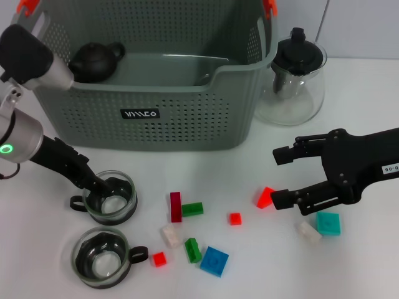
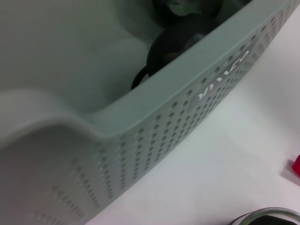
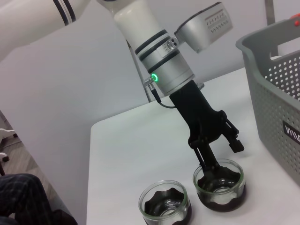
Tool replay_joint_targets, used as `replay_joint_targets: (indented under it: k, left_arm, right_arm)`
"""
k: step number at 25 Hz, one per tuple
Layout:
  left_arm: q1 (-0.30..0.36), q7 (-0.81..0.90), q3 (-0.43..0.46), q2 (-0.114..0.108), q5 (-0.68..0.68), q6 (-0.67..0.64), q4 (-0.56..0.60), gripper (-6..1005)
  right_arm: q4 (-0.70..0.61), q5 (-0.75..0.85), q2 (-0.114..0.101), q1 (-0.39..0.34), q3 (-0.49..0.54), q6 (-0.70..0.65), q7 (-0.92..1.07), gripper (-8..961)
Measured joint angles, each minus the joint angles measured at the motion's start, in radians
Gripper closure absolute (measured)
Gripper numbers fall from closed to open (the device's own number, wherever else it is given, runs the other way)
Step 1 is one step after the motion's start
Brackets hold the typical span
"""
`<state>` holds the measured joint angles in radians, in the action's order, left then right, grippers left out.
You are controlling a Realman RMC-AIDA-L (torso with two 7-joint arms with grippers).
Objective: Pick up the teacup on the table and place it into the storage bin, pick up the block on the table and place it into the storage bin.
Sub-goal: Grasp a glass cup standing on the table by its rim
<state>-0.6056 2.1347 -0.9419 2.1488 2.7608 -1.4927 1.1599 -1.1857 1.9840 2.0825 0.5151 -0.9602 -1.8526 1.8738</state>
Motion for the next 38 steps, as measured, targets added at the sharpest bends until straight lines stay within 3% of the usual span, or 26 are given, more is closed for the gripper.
replay_joint_targets:
  k: [6,21,38]
  left_arm:
    - [-0.003,0.016,-0.035,0.013,0.017,0.022,-0.007,82]
    - [0.003,0.048,-0.109,0.021,0.025,0.078,-0.054,175]
    - [0.011,0.091,-0.122,0.019,0.029,0.100,-0.051,866]
  right_arm:
    - [0.007,0.001,-0.004,0.000,0.000,0.004,-0.003,21]
    - [0.028,0.027,-0.010,0.000,0.003,0.011,-0.011,22]
    - [0.028,0.027,-0.012,-0.007,0.003,0.009,-0.015,22]
